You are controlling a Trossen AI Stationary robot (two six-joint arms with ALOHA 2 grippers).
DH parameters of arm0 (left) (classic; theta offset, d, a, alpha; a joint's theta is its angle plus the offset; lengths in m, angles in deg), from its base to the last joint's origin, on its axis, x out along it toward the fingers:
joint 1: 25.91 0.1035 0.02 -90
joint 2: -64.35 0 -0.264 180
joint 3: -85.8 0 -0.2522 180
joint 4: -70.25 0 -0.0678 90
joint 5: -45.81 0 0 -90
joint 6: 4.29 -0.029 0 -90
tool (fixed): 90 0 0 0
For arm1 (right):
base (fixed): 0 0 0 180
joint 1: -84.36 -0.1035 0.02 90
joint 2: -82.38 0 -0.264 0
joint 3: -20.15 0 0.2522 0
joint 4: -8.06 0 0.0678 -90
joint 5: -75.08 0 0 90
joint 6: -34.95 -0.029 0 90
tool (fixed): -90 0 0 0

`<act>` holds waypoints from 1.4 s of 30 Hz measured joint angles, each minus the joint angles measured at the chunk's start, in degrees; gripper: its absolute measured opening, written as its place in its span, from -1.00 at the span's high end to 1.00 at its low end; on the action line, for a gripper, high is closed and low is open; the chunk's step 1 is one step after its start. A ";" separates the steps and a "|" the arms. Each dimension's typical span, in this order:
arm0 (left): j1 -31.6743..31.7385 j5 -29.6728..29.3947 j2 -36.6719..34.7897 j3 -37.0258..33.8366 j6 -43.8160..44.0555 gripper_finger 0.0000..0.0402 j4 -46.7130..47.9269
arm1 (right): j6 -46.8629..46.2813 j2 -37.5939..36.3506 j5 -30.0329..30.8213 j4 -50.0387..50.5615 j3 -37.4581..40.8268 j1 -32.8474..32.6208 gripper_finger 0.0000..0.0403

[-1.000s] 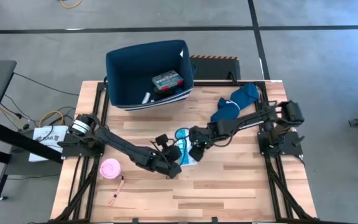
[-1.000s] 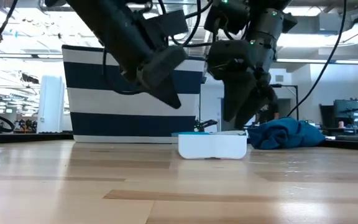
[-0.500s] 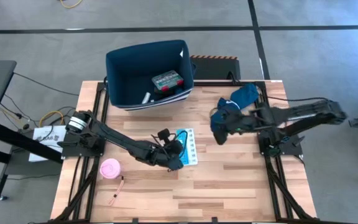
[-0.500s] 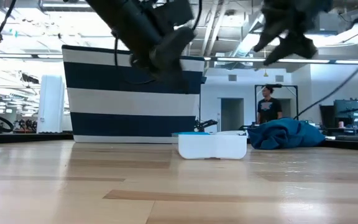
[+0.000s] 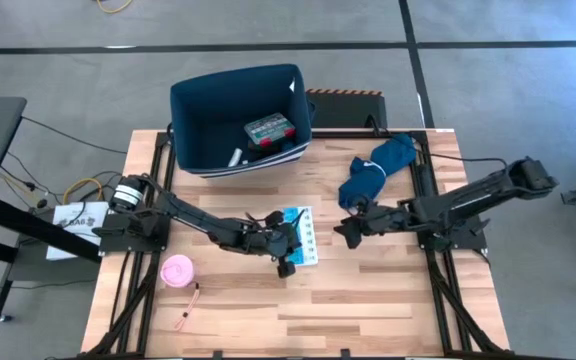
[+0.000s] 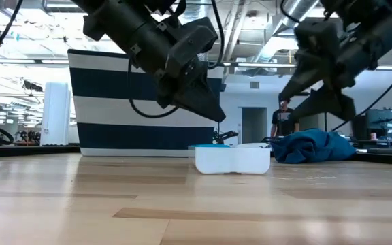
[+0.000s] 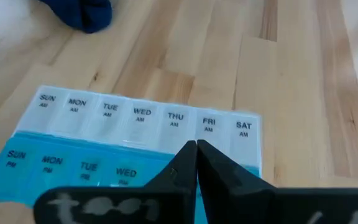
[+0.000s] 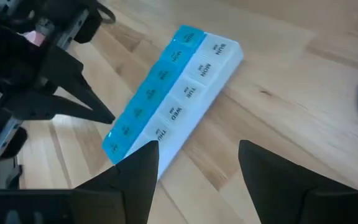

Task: Pick & place medical supplies in basket/bin
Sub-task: Put the blue pill organizer into the blue bin

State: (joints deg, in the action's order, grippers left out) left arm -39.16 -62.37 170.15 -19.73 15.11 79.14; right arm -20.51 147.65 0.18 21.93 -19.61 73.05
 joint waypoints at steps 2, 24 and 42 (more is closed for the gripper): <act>0.17 -0.49 -0.02 0.03 -0.02 1.00 0.04 | 0.17 2.98 -0.32 -3.29 0.00 0.20 -0.07; -0.56 -5.42 0.07 -12.74 7.95 1.00 -11.02 | -1.10 32.73 -10.99 -13.66 -13.11 5.88 -0.07; -2.89 -9.60 0.03 -18.51 14.19 1.00 -15.25 | -3.79 34.47 -12.68 -13.64 -15.26 5.95 -0.07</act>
State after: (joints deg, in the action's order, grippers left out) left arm -42.05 -71.97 170.18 -38.24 29.30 63.90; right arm -24.30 182.12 -12.50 8.29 -34.87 79.00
